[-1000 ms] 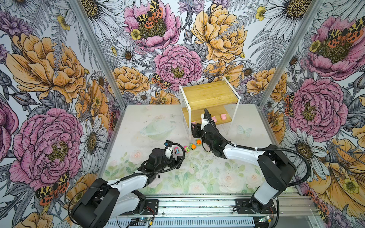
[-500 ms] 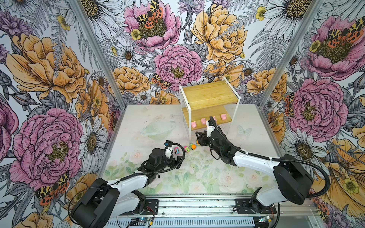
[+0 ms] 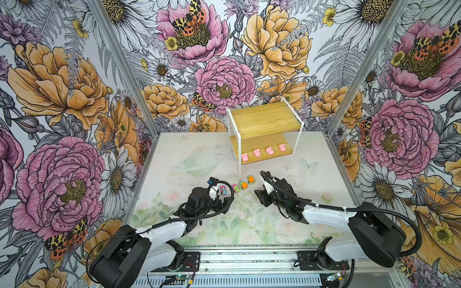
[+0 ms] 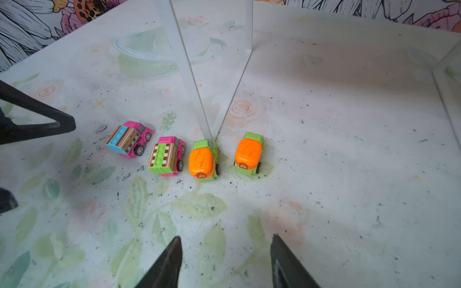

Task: Place and organize the plastic toys onto the shelf
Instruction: 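Withdraw the right gripper and move it over the orange-topped green truck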

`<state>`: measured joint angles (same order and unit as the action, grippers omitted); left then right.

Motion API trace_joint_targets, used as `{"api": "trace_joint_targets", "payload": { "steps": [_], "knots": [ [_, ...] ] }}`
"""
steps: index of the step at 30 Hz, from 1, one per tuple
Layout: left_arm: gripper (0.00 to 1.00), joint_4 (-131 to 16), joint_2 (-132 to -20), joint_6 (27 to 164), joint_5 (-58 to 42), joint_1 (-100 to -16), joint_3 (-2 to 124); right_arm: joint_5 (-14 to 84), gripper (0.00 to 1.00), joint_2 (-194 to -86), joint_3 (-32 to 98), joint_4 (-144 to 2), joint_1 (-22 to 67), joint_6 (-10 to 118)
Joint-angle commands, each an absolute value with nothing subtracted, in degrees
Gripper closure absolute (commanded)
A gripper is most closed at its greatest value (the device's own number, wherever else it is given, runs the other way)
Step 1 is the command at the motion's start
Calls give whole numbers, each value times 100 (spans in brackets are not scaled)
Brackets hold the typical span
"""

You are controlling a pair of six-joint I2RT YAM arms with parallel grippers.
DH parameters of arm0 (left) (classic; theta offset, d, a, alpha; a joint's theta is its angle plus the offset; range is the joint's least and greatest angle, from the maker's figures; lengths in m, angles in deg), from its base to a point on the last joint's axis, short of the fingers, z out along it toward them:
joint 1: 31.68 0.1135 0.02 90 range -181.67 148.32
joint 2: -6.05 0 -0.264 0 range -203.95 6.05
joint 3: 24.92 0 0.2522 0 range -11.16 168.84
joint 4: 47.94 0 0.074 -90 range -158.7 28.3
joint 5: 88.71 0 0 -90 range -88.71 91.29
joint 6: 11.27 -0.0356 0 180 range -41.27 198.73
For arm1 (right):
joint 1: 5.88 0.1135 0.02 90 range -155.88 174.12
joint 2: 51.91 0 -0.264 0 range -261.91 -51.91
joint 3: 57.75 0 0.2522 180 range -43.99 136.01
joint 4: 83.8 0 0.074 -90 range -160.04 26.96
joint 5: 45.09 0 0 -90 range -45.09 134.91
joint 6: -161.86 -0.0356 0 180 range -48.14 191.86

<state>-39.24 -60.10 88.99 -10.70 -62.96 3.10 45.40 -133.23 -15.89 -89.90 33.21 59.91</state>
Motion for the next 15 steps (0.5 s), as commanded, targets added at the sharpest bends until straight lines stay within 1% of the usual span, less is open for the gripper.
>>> {"api": "trace_joint_targets", "payload": {
  "steps": [1, 11, 15],
  "knots": [
    [1, -3936, -5955, 8848, -904, -6340, 446, 4278, 44, -13681, -1538, -9780, 3181, 6209],
    [1, -3928, -6034, 8870, -808, -6362, 457, 3813, 45, -14583, -1159, -10400, 2832, 6257],
    [1, -3912, -6048, 8873, -801, -6364, 459, 3871, 45, -14792, -1014, -10615, 2833, 6086]
  ]
}}
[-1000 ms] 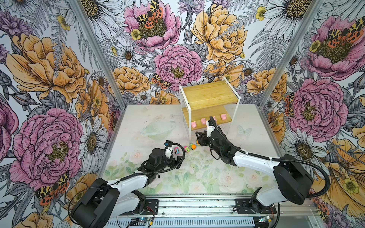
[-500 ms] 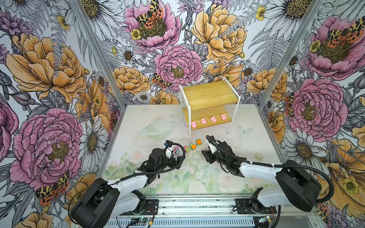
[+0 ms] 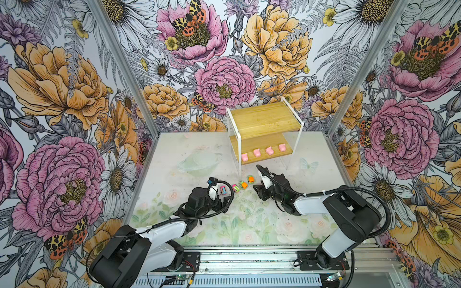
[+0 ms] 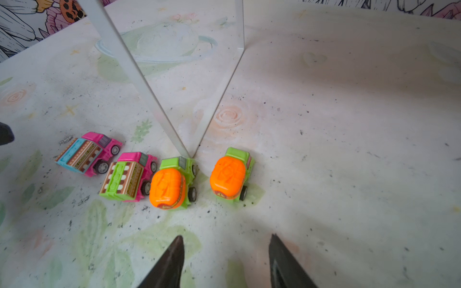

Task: Place and organize the plastic toys onto the shelf
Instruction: 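Withdraw the right gripper and move it over the orange-topped green truck, then lower the right gripper and close it on the orange-topped green truck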

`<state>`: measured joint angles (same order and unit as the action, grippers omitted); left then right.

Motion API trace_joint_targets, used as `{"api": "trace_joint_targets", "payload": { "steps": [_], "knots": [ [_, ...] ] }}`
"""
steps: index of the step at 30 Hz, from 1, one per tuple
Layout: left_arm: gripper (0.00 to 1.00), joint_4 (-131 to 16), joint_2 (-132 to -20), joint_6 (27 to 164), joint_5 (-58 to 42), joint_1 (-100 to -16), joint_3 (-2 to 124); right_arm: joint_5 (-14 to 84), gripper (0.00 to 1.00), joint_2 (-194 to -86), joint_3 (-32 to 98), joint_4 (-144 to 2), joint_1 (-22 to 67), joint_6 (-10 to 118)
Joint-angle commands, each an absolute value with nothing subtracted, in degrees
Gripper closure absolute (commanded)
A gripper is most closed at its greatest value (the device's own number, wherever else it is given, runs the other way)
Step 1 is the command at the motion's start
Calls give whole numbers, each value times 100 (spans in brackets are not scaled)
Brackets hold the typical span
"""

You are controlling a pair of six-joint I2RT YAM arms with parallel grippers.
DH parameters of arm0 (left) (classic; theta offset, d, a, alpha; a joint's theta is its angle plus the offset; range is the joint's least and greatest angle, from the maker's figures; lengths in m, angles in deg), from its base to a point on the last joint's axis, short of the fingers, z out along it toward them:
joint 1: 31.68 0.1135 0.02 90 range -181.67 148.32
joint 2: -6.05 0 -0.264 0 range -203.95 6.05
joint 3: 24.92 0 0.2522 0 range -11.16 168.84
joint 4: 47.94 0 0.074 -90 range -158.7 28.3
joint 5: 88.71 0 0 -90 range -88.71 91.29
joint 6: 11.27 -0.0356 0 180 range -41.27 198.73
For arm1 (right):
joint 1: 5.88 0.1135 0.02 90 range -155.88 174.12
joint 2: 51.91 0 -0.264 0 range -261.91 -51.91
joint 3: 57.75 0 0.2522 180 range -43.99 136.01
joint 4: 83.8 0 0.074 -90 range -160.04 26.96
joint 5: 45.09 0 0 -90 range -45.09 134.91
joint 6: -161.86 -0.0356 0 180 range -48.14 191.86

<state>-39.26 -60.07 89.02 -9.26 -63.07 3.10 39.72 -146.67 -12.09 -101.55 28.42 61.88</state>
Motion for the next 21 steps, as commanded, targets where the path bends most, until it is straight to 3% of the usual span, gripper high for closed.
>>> {"api": "trace_joint_targets", "payload": {
  "steps": [1, 21],
  "knots": [
    [1, -3911, -6053, 8865, -802, -6371, 460, 3892, 45, -14859, -963, -10657, 2836, 6035],
    [1, -3908, -6082, 8855, -814, -6367, 466, 4229, 51, -15844, -348, -10950, 2957, 5534]
  ]
}}
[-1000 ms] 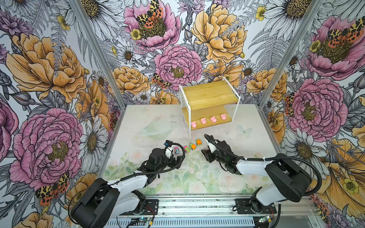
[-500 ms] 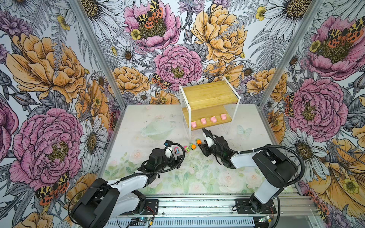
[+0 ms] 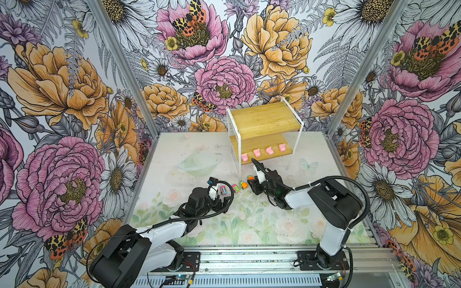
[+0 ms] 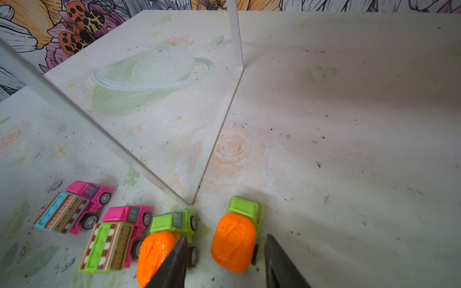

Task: Place and organize the plastic toys onto the shelf
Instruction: 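Lower the right gripper and close it on the orange-topped green truck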

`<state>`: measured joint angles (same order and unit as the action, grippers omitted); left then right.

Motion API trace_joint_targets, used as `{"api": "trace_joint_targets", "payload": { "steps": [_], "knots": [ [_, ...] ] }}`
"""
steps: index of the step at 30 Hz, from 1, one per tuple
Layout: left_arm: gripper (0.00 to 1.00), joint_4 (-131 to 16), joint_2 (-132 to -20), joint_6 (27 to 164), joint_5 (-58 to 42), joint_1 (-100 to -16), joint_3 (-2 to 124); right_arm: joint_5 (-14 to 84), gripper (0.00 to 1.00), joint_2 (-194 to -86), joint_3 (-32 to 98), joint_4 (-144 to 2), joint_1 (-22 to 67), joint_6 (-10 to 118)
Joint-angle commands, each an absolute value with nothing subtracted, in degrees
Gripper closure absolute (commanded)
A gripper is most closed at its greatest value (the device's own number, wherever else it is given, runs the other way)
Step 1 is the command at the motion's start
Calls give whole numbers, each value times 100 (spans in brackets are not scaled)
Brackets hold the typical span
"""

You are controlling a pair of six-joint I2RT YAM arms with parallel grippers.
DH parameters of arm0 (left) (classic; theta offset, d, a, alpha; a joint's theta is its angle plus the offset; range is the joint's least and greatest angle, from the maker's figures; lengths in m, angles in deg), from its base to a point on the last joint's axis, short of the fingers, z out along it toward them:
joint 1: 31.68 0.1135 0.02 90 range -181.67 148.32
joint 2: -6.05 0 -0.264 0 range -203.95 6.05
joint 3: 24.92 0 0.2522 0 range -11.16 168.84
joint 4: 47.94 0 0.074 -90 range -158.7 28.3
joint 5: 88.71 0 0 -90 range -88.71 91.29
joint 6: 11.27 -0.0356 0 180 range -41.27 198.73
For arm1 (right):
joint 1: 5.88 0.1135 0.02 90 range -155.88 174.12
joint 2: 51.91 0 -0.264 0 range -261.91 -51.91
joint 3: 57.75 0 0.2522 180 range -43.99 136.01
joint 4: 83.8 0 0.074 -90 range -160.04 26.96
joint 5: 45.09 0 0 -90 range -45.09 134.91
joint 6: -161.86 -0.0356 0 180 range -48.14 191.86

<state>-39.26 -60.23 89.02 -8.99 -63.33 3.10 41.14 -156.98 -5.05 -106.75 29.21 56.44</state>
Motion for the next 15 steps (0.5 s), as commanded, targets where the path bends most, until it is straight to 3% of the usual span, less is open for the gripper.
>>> {"api": "trace_joint_targets", "payload": {
  "steps": [1, 9, 15],
  "knots": [
    [1, -3902, -6083, 8856, -819, -6367, 466, 4241, 51, -15883, -340, -10977, 2971, 5521],
    [1, -3899, -6119, 8846, -842, -6367, 484, 4393, 55, -16074, -277, -11131, 2973, 5469],
    [1, -3898, -6129, 8838, -838, -6367, 484, 4402, 63, -16151, -277, -11247, 2972, 5435]
  ]
}}
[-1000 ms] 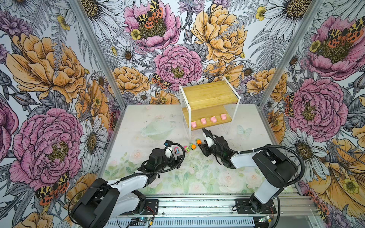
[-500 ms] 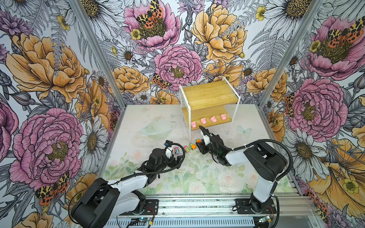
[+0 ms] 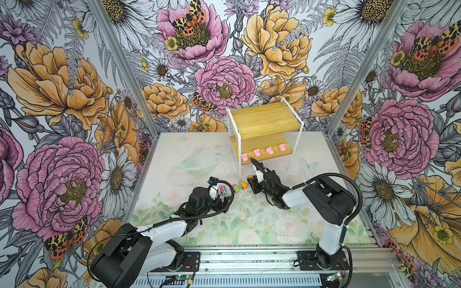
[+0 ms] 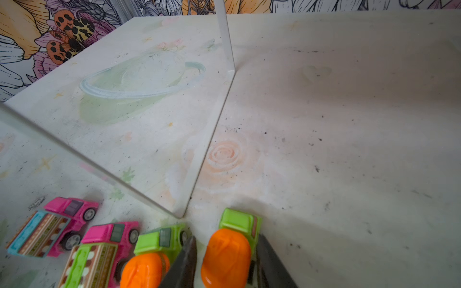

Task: Place and organize the plastic toys onto the shelf
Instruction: 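Lower the right gripper and close it on the orange-topped green truck, then lift the truck with the right gripper off the table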

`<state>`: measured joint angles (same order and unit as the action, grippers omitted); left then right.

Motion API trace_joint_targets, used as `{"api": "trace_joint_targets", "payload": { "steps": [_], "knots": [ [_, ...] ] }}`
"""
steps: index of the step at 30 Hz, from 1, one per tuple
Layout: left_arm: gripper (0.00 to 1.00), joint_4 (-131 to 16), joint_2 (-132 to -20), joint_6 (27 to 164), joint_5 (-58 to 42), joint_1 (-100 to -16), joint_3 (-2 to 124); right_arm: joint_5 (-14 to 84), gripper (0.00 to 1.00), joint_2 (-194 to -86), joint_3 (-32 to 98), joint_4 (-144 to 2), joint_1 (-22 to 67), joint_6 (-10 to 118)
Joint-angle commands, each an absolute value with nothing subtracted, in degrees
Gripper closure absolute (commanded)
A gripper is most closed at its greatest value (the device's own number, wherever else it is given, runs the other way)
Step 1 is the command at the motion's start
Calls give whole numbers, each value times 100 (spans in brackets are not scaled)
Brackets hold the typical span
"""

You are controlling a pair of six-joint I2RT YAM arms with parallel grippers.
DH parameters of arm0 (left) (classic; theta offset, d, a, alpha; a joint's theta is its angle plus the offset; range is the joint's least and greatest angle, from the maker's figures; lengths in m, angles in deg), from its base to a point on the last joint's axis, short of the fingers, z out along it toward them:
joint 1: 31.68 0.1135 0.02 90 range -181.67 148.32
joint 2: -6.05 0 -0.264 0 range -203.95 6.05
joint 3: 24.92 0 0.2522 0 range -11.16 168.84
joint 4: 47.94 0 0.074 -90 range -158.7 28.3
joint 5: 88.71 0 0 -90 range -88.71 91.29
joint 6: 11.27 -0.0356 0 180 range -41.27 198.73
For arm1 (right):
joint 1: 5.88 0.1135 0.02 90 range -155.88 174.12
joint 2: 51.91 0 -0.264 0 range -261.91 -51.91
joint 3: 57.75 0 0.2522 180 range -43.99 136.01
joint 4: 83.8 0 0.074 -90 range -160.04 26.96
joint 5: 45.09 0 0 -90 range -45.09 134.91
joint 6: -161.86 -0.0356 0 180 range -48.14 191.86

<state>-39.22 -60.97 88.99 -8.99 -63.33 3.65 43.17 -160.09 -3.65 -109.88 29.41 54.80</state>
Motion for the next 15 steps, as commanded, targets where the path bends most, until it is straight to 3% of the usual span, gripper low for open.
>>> {"api": "trace_joint_targets", "payload": {
  "steps": [1, 15],
  "knots": [
    [1, -3902, -6127, 8840, -838, -6367, 483, 4394, 64, -16163, -277, -11267, 2984, 5430],
    [1, -3901, -6128, 8840, -840, -6367, 483, 4286, 71, -16287, -347, -11462, 3002, 5364]
  ]
}}
